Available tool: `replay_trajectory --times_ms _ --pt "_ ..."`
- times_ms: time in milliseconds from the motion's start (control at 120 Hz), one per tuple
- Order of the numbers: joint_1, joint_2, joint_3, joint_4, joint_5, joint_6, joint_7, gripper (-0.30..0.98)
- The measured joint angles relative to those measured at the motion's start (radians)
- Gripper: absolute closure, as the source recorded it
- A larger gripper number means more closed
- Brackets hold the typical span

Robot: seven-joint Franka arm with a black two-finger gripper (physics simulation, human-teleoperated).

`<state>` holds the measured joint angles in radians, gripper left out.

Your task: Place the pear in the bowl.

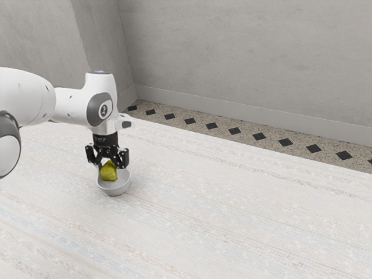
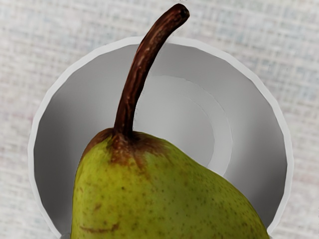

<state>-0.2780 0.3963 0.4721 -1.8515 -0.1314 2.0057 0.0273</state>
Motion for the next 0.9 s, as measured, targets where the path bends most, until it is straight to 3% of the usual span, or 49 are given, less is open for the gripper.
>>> replay_trajectory --times_ms 350,500,583,708,900 --pt "-0.009 -0.01 -0.003 0.005 -0.015 0.002 0.024 0.1" --pt "-0.081 -0.157 -0.004 0.011 -0.015 -0.049 0.012 0.06" --pt "-0.107 -0.202 -0.017 0.117 0.011 -0.107 0.005 0.04" --pt "0.1 -0.286 -0.277 0.205 0.062 -0.207 -0.004 0.03" --pt "0.177 -0.351 -0.338 0.258 0.103 -0.337 -0.014 0.02"
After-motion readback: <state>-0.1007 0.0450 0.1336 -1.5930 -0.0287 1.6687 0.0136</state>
